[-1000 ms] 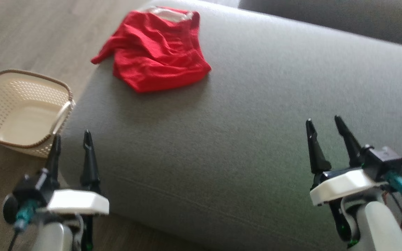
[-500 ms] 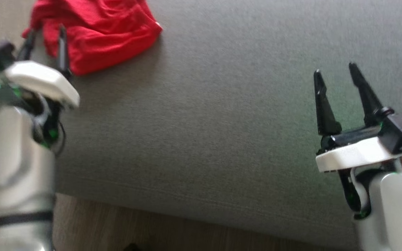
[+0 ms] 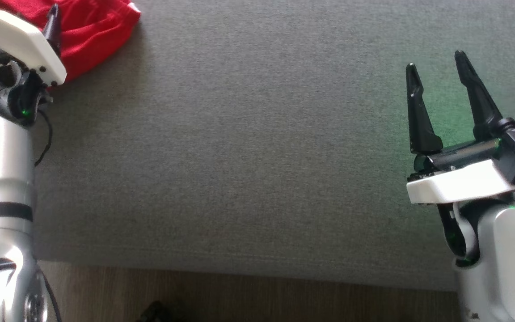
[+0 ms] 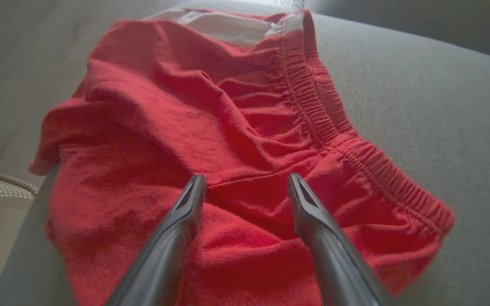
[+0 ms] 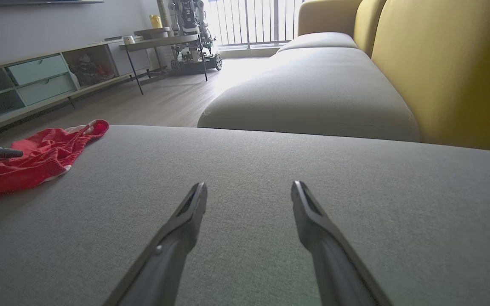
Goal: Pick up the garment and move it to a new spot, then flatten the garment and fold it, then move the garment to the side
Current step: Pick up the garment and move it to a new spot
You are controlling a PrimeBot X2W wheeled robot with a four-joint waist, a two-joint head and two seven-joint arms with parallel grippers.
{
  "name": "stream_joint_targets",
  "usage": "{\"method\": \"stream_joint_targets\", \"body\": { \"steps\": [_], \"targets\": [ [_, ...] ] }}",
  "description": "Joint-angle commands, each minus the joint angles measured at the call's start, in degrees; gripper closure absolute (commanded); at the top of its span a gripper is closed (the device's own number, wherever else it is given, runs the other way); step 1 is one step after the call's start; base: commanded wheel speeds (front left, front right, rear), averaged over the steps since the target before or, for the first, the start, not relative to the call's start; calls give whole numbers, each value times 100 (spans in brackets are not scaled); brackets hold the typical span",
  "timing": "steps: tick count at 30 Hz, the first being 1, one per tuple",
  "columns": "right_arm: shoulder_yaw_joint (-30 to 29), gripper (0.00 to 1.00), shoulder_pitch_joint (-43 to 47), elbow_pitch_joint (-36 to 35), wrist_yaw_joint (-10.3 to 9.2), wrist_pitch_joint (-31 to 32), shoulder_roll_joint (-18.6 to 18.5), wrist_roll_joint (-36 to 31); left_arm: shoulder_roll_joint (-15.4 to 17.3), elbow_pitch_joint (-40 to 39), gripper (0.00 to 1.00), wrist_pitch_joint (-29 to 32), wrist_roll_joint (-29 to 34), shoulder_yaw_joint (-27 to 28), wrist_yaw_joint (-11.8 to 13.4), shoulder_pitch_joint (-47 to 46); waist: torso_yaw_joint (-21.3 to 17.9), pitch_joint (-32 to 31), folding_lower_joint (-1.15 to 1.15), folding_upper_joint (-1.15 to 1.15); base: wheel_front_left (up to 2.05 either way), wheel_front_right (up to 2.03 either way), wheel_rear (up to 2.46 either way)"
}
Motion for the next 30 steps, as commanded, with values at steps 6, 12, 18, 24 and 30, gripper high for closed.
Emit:
{"method": "stream_joint_targets", "body": {
  "steps": [6, 12, 18, 24, 30],
  "targets": [
    [137, 0, -143, -188, -2, -70, 11, -27, 493, 472, 0, 223, -2, 18, 4, -380, -192, 90, -1, 0, 0, 0, 0],
    [126, 0, -169, -133, -2, -116, 15, -13, 522, 1046, 100, 340, -43, -28, 23, -530, -258, 88, -1, 0, 0, 0, 0],
    [76, 0, -169, -62, -2, -145, 18, -4, 593, 1205, 100, -78, -9, -122, -11, -582, -212, -47, -1, 0, 0, 0, 0],
    [120, 0, -147, 114, -2, -230, 23, 47, 646, 971, 100, -1277, 37, -124, 57, -635, -172, -419, -1, 0, 0, 0, 0],
    [103, 0, -39, 389, -2, -375, 25, 227, 538, 601, 100, -2224, -129, -6, 33, -605, -228, -980, -1, 0, 0, 0, 0]
  ]
}}
